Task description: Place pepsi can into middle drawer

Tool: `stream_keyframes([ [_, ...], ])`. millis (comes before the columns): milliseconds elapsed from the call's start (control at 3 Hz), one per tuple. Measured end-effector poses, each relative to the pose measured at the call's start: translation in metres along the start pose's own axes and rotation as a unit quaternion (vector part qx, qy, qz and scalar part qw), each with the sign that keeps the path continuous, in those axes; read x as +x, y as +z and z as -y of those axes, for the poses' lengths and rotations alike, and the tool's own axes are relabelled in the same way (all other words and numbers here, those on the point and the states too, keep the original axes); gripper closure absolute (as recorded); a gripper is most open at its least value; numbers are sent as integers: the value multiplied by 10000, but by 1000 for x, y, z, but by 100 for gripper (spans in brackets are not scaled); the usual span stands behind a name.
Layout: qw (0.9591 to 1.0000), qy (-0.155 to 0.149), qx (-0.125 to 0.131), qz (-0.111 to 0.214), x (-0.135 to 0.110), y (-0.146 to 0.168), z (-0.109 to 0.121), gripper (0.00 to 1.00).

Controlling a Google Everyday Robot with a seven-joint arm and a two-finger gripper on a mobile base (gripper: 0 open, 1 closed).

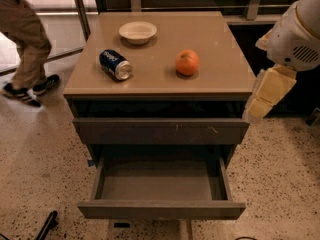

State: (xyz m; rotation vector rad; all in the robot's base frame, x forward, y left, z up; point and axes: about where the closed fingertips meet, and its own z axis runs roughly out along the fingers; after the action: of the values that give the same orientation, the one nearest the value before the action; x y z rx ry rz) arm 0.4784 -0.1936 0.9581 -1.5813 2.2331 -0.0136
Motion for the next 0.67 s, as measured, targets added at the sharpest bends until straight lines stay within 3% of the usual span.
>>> stream_keyframes([
  [333,9982,532,-31,267,-22,39,26,0],
  [667,9963,805,-112,277,-44,76,46,0],
])
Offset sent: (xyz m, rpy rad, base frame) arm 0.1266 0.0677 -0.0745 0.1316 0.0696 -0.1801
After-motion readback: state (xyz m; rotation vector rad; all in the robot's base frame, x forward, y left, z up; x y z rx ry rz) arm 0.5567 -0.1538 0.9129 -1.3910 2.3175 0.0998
